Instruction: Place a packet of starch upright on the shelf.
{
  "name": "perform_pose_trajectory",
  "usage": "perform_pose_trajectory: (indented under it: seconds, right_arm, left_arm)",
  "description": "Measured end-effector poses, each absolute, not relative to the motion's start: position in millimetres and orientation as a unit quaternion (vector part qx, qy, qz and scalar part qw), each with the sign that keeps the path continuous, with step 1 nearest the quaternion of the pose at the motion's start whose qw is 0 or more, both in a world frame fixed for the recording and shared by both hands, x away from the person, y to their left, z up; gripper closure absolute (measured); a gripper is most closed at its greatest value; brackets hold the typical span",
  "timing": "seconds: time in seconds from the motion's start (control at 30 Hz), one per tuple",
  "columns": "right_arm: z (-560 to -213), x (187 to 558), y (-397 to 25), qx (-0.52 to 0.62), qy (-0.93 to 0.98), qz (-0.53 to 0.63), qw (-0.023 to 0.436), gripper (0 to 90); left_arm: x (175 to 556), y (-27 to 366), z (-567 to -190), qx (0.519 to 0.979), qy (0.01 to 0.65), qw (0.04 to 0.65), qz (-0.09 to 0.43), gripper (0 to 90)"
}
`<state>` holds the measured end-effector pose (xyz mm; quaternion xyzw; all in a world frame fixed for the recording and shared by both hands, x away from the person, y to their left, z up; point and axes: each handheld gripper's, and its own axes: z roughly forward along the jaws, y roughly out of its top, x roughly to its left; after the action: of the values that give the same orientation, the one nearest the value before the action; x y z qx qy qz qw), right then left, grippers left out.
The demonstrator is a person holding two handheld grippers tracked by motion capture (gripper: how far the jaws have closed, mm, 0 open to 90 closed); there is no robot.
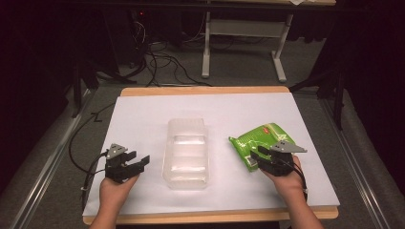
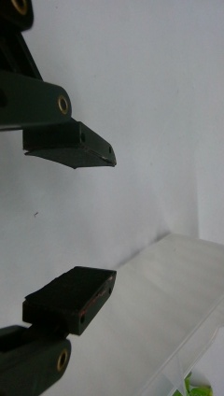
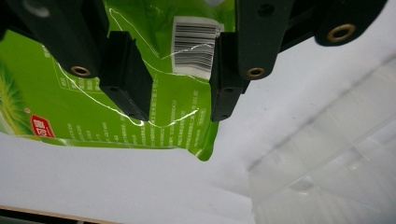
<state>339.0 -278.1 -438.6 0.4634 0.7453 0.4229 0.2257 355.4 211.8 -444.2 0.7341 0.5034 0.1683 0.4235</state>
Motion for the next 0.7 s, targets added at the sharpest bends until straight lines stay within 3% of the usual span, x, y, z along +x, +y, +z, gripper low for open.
perform_pose_trajectory:
  seconds: [0.7]
  right_arm:
    - [-436,356,-308,0.501,0.713,0.432,0.233,47.1]
  left_arm:
    - [357,209,-452,0.754,0.49,0.398,0.18,31.9]
